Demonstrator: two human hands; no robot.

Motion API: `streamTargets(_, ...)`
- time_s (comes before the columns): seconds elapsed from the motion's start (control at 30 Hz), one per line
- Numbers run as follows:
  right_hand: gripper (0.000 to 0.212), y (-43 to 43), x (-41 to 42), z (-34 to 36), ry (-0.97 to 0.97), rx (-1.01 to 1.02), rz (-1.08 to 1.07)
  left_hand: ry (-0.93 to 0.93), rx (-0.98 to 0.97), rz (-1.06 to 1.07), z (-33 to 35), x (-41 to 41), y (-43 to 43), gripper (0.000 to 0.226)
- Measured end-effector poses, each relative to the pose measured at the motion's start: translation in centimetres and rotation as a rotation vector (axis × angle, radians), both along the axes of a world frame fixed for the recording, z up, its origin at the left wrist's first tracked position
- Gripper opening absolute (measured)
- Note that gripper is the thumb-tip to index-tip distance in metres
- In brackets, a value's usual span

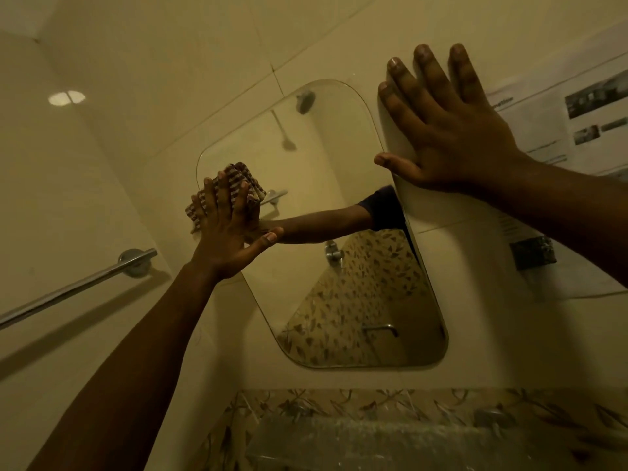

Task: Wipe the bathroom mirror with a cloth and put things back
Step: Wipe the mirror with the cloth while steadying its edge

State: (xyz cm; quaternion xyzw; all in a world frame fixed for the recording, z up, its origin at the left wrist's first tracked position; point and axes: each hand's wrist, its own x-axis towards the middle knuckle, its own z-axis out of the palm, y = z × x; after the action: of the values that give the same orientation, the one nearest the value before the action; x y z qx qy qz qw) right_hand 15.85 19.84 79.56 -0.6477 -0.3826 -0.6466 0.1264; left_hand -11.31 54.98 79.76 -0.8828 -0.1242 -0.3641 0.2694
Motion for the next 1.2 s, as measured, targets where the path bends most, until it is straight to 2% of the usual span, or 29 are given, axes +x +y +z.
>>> streamTargets(0.2, 0.100, -0.1, -0.2, 0.0, 0.021, -0.009, 0.013, 0.018, 0.022, -0.023, -2.6, -0.2, 0.7, 0.112)
streamTargets(1.2, 0.099, -0.1, -0.3, 0.0, 0.037, -0.008, 0.044, 0.084, -0.156, -0.020, -11.4, -0.8, -0.6, 0.105)
